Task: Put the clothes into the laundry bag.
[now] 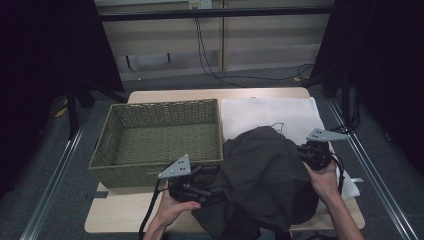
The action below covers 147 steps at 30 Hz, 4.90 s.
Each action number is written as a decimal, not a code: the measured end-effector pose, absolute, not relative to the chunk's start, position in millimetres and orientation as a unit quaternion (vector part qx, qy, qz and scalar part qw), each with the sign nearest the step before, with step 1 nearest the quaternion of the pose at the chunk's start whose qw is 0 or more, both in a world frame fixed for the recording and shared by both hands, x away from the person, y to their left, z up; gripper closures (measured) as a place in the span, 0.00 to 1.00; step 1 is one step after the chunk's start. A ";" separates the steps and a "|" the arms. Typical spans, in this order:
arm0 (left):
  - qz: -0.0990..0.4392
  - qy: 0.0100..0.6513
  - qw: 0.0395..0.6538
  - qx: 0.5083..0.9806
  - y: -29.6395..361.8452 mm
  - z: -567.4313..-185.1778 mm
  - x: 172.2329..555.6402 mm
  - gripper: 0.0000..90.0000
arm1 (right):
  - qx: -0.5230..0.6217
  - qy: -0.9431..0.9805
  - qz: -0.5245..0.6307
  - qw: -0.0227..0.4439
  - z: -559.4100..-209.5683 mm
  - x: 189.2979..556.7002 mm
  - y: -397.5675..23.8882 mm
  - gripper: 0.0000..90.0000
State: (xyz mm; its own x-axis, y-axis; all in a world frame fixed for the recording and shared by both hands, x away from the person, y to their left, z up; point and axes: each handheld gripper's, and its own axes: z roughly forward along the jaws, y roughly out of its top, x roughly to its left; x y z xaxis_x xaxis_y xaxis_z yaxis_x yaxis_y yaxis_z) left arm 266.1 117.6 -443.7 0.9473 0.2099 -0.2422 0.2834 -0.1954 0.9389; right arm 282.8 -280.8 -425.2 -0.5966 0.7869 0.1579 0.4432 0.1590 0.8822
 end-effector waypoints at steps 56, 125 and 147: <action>-0.015 0.022 0.446 0.895 -21.5 -455.5 268.3 0.81 | 0.420 0.746 0.486 0.175 -409.5 289.3 -275.3 0.97; 0.031 0.292 0.497 0.817 -61.4 -462.0 321.2 0.75 | 0.415 0.745 0.499 0.155 -401.6 255.1 -247.7 0.98; 0.022 0.206 0.531 0.821 -12.6 -439.6 284.3 0.26 | 0.436 0.743 0.483 0.157 -418.9 259.3 -265.5 0.98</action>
State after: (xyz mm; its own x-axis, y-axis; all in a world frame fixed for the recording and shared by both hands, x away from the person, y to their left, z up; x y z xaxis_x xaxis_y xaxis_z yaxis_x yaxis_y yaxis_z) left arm 284.3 -12.6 -439.6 0.9137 0.3629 -0.1827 0.3154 -0.3500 0.8821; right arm 259.3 -265.5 -418.9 -0.5702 0.7999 0.1873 0.4956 0.1531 0.8549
